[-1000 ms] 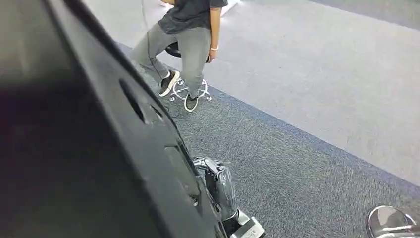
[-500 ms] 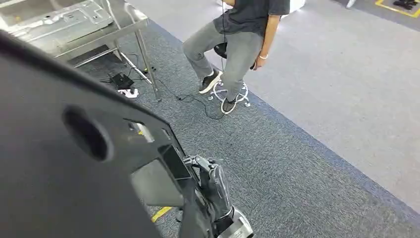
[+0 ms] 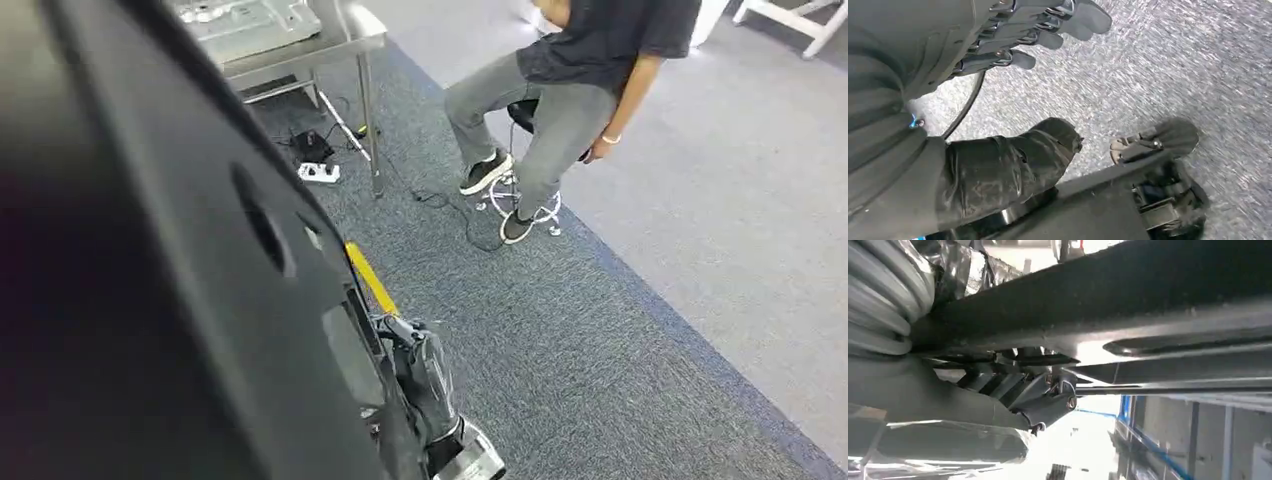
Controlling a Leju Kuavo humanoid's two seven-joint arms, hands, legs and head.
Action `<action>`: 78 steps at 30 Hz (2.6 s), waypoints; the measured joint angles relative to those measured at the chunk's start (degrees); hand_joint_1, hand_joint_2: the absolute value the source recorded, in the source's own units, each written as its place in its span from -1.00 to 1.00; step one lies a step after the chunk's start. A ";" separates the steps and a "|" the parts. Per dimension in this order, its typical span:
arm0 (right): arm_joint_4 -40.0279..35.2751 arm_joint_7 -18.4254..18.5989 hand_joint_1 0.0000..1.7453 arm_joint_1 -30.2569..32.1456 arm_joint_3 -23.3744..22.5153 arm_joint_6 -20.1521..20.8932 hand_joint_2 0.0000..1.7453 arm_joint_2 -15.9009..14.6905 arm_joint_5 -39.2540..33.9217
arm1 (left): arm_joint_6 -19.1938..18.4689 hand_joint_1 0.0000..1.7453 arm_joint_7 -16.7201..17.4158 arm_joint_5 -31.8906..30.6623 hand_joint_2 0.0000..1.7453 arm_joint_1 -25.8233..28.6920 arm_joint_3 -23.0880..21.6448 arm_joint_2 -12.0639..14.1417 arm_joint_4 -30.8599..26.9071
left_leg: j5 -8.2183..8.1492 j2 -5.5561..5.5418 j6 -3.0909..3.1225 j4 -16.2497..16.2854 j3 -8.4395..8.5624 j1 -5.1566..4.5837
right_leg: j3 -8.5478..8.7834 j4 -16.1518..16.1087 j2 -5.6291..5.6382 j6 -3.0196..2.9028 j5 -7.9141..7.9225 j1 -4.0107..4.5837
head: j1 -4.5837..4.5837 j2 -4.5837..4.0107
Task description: Take the parts from the cabinet and place them on the table.
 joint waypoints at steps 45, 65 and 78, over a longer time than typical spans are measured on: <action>0.57 -1.99 1.00 1.47 -0.57 4.22 1.00 -1.68 -5.92 | 1.25 -1.00 0.87 -0.09 1.00 -3.02 -1.14 -2.36 0.02 | -0.90 -4.09 -0.83 -0.01 0.83 -0.09 | -3.64 0.74 8.84 -1.43 2.93 0.00 | 1.79 0.00; 0.22 -2.01 1.00 1.62 -0.63 4.48 1.00 -1.92 -5.92 | 1.36 -1.00 0.96 -0.09 1.00 -3.13 -1.14 -2.47 0.02 | -1.28 -1.85 0.57 -0.50 1.62 0.27 | -8.37 13.03 7.90 0.43 -4.46 -0.71 | 1.57 0.00; 0.02 -2.03 1.00 1.79 -0.66 4.50 1.00 -2.05 -5.92 | 1.38 -1.00 0.96 -0.09 1.00 -3.19 -1.18 -2.64 0.02 | -3.45 -2.35 -1.49 2.13 0.89 -0.28 | -2.84 -0.47 7.97 -2.20 3.76 -0.57 | 1.42 0.00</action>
